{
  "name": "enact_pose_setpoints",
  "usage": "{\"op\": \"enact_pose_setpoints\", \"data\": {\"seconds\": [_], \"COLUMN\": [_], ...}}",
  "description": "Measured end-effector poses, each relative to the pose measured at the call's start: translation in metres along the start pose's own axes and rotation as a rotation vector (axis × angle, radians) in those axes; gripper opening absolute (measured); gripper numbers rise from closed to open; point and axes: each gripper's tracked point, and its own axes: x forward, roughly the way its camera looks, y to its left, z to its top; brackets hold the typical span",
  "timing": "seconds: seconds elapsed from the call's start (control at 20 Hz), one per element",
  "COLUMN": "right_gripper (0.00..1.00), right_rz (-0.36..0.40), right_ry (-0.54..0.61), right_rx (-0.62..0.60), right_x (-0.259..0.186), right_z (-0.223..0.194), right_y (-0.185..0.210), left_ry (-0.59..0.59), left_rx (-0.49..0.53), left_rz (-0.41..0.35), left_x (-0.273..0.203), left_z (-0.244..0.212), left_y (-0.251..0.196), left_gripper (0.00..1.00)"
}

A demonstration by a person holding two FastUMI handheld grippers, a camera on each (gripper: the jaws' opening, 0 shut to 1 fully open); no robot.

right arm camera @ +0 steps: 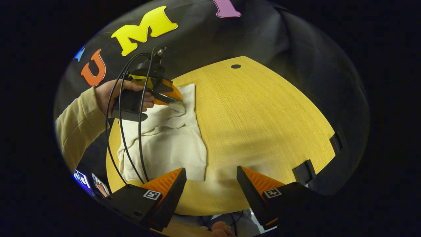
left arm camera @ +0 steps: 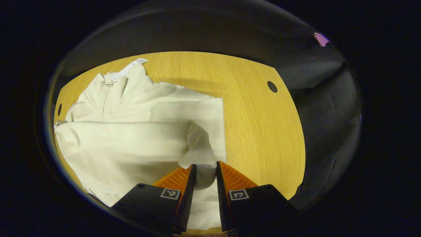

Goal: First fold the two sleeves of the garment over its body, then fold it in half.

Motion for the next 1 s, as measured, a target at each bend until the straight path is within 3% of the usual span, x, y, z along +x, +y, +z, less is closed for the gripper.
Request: {"op": "enact_pose_setpoints", "data": {"seconds": [0.1,0.2,0.25,0.3,0.45,0.6,0.7,1.0], "right_gripper": [0.93,0.93,0.93,0.93,0.93,0.96,0.93,0.96], "right_rz": [0.003,0.005,0.007,0.015,0.039,0.057,0.070,0.085], "right_ry": [-0.008,-0.020,-0.026,-0.032,-0.046,-0.052,-0.048,0.008], "right_rx": [-0.025,-0.049,-0.054,-0.057,-0.073,-0.100,-0.114,-0.180], "right_x": [-0.002,-0.003,-0.004,-0.004,-0.001,0.008,0.015,0.047], "right_z": [0.003,0.008,0.011,0.014,0.022,0.025,0.023,0.008], "right_y": [-0.001,-0.002,-0.001,0.002,0.011,0.021,0.029,0.049], "left_ry": [-0.010,-0.018,-0.027,-0.035,-0.126,-0.232,-0.245,-0.255], "left_rx": [0.002,0.019,0.037,0.055,0.109,0.151,0.133,0.028], "left_rz": [-0.025,-0.022,-0.014,-0.002,0.038,0.075,0.094,0.184], "left_x": [-0.004,-0.012,-0.017,-0.023,-0.048,-0.076,-0.090,-0.123], "left_z": [-0.002,-0.006,-0.007,-0.011,-0.010,-0.017,-0.036,-0.108], "left_y": [-0.009,-0.014,-0.014,-0.013,-0.003,0.016,0.037,0.127], "left_gripper": [0.48,0.74,1.00,0.96,1.00,0.97,0.97,0.97]}}
